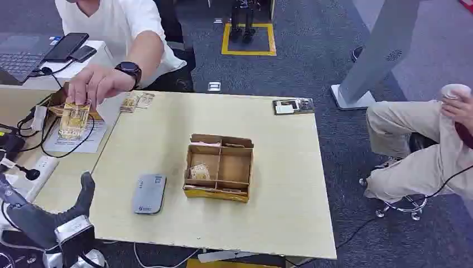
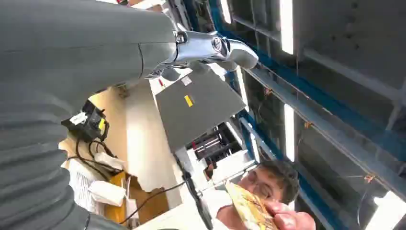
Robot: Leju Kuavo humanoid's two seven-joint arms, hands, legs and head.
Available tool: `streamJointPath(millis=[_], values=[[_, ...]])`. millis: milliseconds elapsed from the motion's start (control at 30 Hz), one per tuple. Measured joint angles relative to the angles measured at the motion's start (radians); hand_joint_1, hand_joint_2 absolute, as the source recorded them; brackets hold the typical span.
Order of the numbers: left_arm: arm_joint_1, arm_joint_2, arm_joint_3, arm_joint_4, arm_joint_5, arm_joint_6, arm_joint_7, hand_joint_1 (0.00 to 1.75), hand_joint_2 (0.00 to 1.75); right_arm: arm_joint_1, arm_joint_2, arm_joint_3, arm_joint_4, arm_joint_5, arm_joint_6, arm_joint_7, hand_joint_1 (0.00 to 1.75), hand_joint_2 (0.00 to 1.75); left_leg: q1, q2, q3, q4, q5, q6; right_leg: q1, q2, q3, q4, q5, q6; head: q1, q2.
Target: Pass the card to the sensor for recognition and then transmit it.
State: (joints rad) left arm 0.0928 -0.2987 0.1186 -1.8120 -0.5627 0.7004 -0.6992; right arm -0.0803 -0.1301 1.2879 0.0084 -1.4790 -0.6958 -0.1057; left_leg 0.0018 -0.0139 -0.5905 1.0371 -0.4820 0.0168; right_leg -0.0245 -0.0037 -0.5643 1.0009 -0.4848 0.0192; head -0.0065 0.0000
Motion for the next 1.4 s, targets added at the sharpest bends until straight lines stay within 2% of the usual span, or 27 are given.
streamJointPath(millis=[67,333,400,633,667,767,800,833,1400], values=[[-0.005,0.000,0.000,0.020,-0.065,0.000,0.011,0.00,1.75,-0.002,0.000,0.010,0.000,0.003,0.000,0.000,0.00,1.75,0.000,0.000,0.000,0.000,0.000,0.000,0.000,0.000,0.000,0.000,0.000,0.000,0.000,0.000],[-0.085,0.006,0.016,0.039,-0.588,0.000,0.223,0.00,1.75,-0.025,0.003,0.063,0.000,0.040,0.000,0.018,0.00,1.75,0.000,0.000,0.000,0.000,0.000,0.000,0.000,0.000,0.000,0.000,0.000,0.000,0.000,0.000],[-0.101,0.008,0.018,0.042,-0.637,0.000,0.241,0.00,1.75,-0.030,0.005,0.071,0.000,0.043,0.000,0.018,0.00,1.75,0.000,0.000,0.001,0.000,0.000,0.000,0.000,0.001,0.000,0.000,0.000,0.000,0.000,0.000],[-0.103,0.008,0.018,0.043,-0.642,0.000,0.243,0.00,1.75,-0.031,0.005,0.072,0.000,0.043,0.000,0.018,0.00,1.75,0.000,0.000,0.001,0.000,0.000,0.000,0.000,0.001,0.000,0.000,0.000,0.000,0.000,0.000],[-0.124,0.008,0.025,0.051,-0.703,0.000,0.271,0.00,1.75,-0.034,0.007,0.080,0.000,0.044,0.000,0.018,0.00,1.75,0.000,0.000,0.000,0.000,0.000,0.000,0.000,0.001,0.000,0.000,0.000,0.000,0.000,0.000],[-0.158,0.008,0.026,0.072,-0.759,0.000,0.314,0.00,1.75,-0.039,0.011,0.095,0.000,0.044,0.000,0.018,0.00,1.75,0.000,0.000,0.000,0.000,0.000,0.000,0.000,0.001,0.000,0.000,0.000,0.000,0.000,0.000],[-0.161,0.008,0.026,0.074,-0.761,0.000,0.314,1.62,1.75,-0.039,0.011,0.095,0.000,0.044,0.000,0.018,0.00,1.75,0.000,0.000,0.000,0.000,0.000,0.000,0.000,0.001,0.000,0.000,0.000,0.000,0.000,0.000],[-0.162,0.008,0.026,0.075,-0.763,0.000,0.314,1.75,1.75,-0.039,0.011,0.095,0.000,0.044,0.000,0.018,0.00,1.75,0.000,0.000,0.000,0.000,0.000,0.000,0.000,0.001,0.000,0.000,0.000,0.000,0.000,0.000],[-0.185,0.007,0.026,0.085,-0.758,0.000,0.313,1.75,1.75,-0.040,0.013,0.096,0.000,0.040,0.000,0.015,0.00,1.75,0.000,0.000,0.000,0.000,0.000,0.000,0.000,0.001,0.000,0.000,0.000,0.000,0.000,0.000]])
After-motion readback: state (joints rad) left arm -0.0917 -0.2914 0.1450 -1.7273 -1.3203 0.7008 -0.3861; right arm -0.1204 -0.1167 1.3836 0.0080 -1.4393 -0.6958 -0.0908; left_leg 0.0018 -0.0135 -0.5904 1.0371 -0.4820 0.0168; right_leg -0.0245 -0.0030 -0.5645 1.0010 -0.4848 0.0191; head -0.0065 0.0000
